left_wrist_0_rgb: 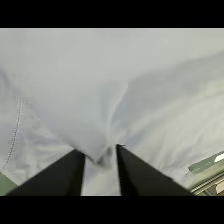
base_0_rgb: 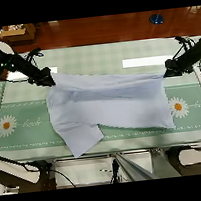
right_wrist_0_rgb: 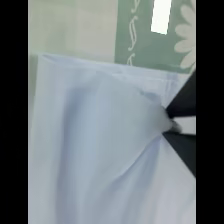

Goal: Fold the shirts.

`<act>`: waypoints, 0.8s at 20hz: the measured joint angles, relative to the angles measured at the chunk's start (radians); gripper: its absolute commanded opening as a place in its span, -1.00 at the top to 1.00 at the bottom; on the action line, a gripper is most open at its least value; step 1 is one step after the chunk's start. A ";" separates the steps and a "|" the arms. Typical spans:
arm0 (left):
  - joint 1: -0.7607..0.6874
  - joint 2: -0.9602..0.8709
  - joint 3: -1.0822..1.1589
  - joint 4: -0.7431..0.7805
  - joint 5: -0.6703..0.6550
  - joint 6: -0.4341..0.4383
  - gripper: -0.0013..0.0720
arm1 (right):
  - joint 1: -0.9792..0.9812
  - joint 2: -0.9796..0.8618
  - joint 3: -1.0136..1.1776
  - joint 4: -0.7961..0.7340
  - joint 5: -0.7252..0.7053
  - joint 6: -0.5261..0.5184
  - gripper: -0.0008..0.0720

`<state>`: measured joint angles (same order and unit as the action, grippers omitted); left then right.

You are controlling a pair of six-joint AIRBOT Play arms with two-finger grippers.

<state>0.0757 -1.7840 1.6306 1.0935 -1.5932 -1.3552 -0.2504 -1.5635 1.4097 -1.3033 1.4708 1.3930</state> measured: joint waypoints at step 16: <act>0.281 0.635 -0.968 -0.058 0.101 0.164 -0.43 | -0.355 0.396 -0.397 0.207 0.033 -0.119 -0.26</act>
<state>0.3569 -1.1488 0.6624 1.0359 -1.4921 -1.1915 -0.6056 -1.1675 1.0126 -1.0966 1.5036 1.2739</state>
